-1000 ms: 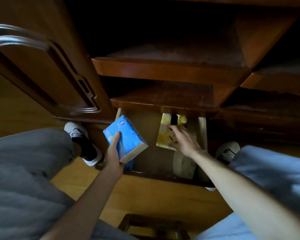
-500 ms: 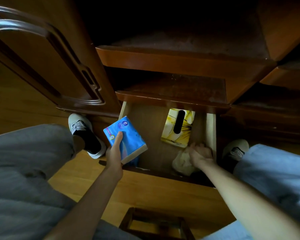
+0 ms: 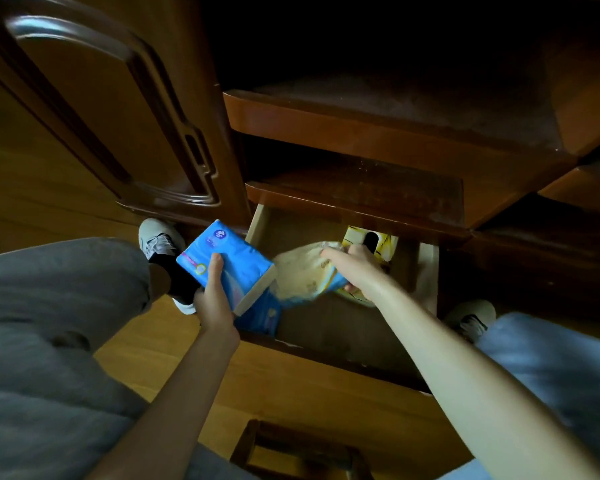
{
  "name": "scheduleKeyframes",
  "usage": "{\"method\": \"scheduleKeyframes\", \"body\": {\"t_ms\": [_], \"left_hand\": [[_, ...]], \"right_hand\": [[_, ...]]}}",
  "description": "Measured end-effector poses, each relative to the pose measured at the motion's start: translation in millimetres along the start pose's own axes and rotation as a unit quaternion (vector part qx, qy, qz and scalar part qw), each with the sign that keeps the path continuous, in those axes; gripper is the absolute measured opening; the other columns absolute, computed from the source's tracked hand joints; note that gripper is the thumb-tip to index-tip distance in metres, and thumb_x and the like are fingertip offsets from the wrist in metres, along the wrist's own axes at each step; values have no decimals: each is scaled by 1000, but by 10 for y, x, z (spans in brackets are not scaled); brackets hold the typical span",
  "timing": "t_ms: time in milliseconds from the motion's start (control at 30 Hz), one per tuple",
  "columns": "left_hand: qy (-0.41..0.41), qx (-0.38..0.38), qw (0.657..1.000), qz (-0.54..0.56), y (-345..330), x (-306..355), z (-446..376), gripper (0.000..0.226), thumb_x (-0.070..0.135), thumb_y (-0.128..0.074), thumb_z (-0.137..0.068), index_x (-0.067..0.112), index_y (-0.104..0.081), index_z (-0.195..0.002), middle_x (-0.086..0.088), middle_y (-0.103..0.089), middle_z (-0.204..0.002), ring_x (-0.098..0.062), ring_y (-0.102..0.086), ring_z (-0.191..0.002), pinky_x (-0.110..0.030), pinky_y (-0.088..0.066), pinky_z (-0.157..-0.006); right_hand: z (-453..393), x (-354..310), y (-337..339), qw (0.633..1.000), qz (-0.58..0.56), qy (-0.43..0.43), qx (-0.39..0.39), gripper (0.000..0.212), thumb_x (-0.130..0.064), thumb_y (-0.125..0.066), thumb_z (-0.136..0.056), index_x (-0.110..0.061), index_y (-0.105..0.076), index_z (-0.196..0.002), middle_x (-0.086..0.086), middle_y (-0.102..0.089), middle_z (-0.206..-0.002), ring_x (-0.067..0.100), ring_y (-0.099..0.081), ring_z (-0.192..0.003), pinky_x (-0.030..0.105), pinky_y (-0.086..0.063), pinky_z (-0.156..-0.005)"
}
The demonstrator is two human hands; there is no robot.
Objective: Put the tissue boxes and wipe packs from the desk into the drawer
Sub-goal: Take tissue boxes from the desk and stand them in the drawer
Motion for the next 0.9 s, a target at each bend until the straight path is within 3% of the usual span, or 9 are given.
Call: {"method": "scheduleKeyframes", "body": {"t_ms": [133, 233, 300, 367, 433, 567, 733, 833, 900], "left_hand": [[-7, 16, 1000, -1, 129, 70, -37, 54, 53, -74, -85, 20, -66, -127, -2, -75, -116, -24, -71, -108, -46, -56, -95], [5, 17, 1000, -12, 143, 35, -47, 53, 52, -76, -84, 18, -68, -123, -2, -77, -113, -25, -72, -106, -43, -58, -91], [16, 14, 999, -24, 135, -3, -46, 50, 51, -76, -84, 18, -68, -121, -3, -77, -111, -25, -73, -104, -43, -58, -90], [30, 7, 999, -33, 118, -30, -42, 50, 50, -76, -84, 18, -67, -121, -4, -76, -113, -25, -72, -106, -47, -56, -96], [35, 1, 999, -36, 89, -44, -39, 51, 49, -75, -85, 17, -66, -124, -5, -76, -115, -26, -72, -106, -48, -55, -98], [27, -22, 998, -51, -6, -78, -48, 54, 46, -74, -88, 17, -62, -132, -5, -74, -120, -26, -72, -108, -47, -56, -97], [32, -46, 995, -84, -68, -151, -28, 55, 47, -76, -85, 15, -63, -128, -5, -75, -116, -23, -74, -103, -44, -59, -92], [16, -73, 989, -126, -130, -166, -1, 55, 46, -78, -83, 17, -62, -127, -4, -74, -117, -23, -73, -104, -45, -60, -90], [-3, -106, 976, -190, -201, -206, 37, 52, 50, -79, -80, 23, -62, -121, -2, -74, -113, -18, -74, -96, -35, -62, -76]], "right_hand": [[-172, -70, -119, 998, -44, -6, 45, 42, -53, -66, -86, -11, -66, -82, 0, -69, -60, 10, -64, -47, 24, -55, -43], [-300, -104, -286, 972, -220, -52, -71, 60, -50, -78, -83, -13, -52, -123, 9, -67, -107, 18, -74, -77, 28, -61, -56], [-370, -103, -418, 961, -234, -61, -136, 72, -53, -83, -77, -19, -50, -131, 5, -59, -128, 18, -70, -100, 34, -63, -78], [-442, -45, -520, 981, -136, -27, -134, 70, -52, -77, -83, -22, -48, -139, 0, -53, -141, 18, -61, -118, 38, -57, -97], [-496, 17, -503, 997, 11, 47, -55, 62, -44, -71, -91, -25, -47, -145, 0, -51, -145, 22, -57, -122, 41, -52, -100], [-471, 240, -199, 919, 306, 183, 170, 60, -43, -80, -82, -25, -52, -132, 8, -57, -132, 30, -51, -120, 43, -47, -94], [-396, 659, -8, 899, 386, 131, 159, 70, -73, -52, -89, -19, -41, -132, 11, -66, -124, 30, -61, -116, 45, -40, -99], [-322, 687, -24, 874, 433, 140, 171, 73, -71, -49, -92, -13, -37, -135, 9, -73, -98, 26, -69, -93, 43, -41, -97], [-285, 771, 35, 871, 455, 107, 151, 78, -62, -55, -93, -9, -31, -145, 4, -72, -84, 24, -70, -84, 46, -39, -104]]}}
Point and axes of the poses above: each hand's wrist, its own z-axis away from the middle knuckle, its own y-axis out of the back of the hand, x = y × z, the point moved 4 cm from there along -z, towards the middle knuckle
